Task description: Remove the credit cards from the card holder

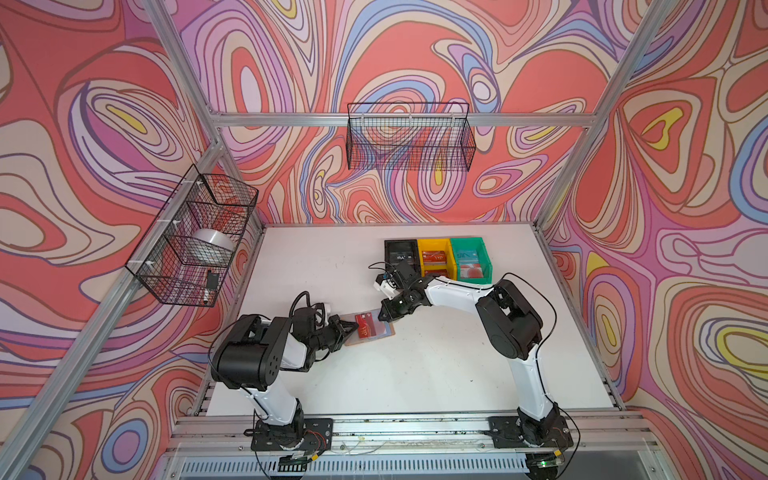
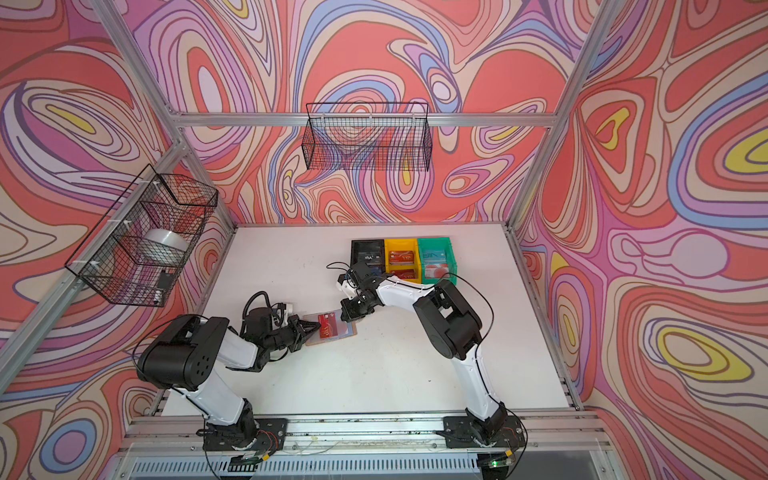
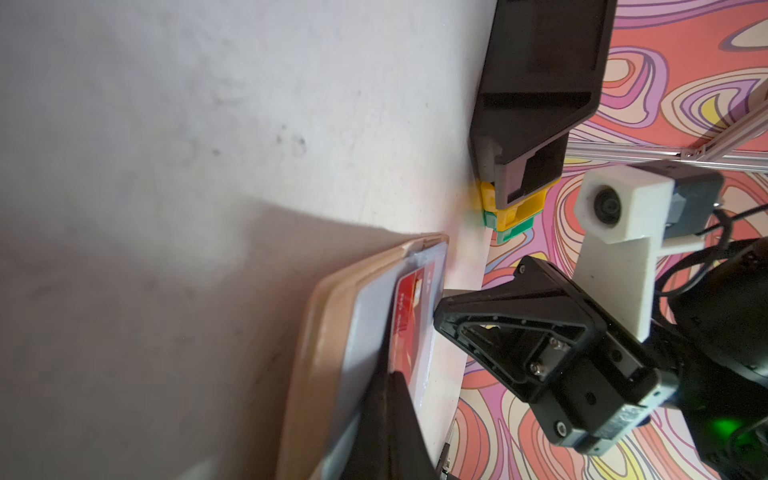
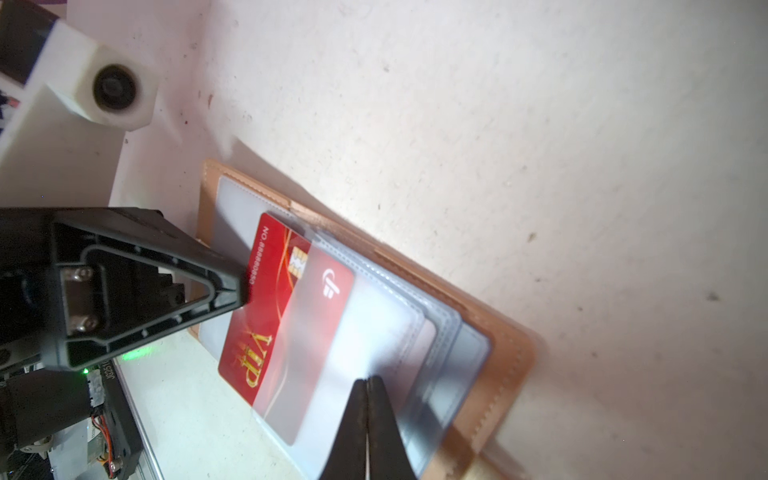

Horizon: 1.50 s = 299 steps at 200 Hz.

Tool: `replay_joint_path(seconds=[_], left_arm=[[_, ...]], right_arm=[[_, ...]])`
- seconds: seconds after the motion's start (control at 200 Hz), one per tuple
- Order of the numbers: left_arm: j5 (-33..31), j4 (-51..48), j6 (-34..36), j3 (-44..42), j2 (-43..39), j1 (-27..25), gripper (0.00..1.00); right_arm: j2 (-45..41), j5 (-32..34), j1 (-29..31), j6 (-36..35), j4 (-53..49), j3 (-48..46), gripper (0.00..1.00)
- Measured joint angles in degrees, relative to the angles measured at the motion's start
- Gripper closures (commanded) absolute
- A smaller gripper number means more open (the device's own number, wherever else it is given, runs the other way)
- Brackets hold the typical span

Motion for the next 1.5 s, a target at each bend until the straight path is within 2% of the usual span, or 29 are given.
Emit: replay_joint_path(seconds=[0.125, 0.255, 0.591, 0.751, 1.087, 1.497], left_arm=[[-0.24, -3.91, 1.03, -0.02, -3.74, 0.39, 1.0], [-0.79, -9.68, 2.54, -0.04, -10.14, 0.61, 1.0], [-4.28, -34.88, 9.53, 5.46, -29.94, 0.63, 1.0], [-5.7, -40.94, 10.86, 6.25, -36.0, 0.63, 1.0], [-4.9, -33.66, 6.75, 2.51, -33.33, 0.63, 1.0], [-4.26, -22.27, 1.99, -0.5, -31.5, 0.63, 1.0]], right_arm=[[0.0, -0.5, 0.0, 0.33, 0.07, 0.0, 0.86], [-0.35, -1.53, 0.07, 1.49, 0.11, -0.11, 0.83], [-7.74, -4.92, 0.2, 3.58, -1.36, -0.17, 0.74], [-8.87, -8.81, 0.2, 3.93, -1.07, -0.15, 0.7], [-7.06, -17.99, 0.2, 6.93, 4.31, -1.95, 0.65], [-5.55, -19.54, 0.2, 8.55, 7.96, -3.39, 0.63]])
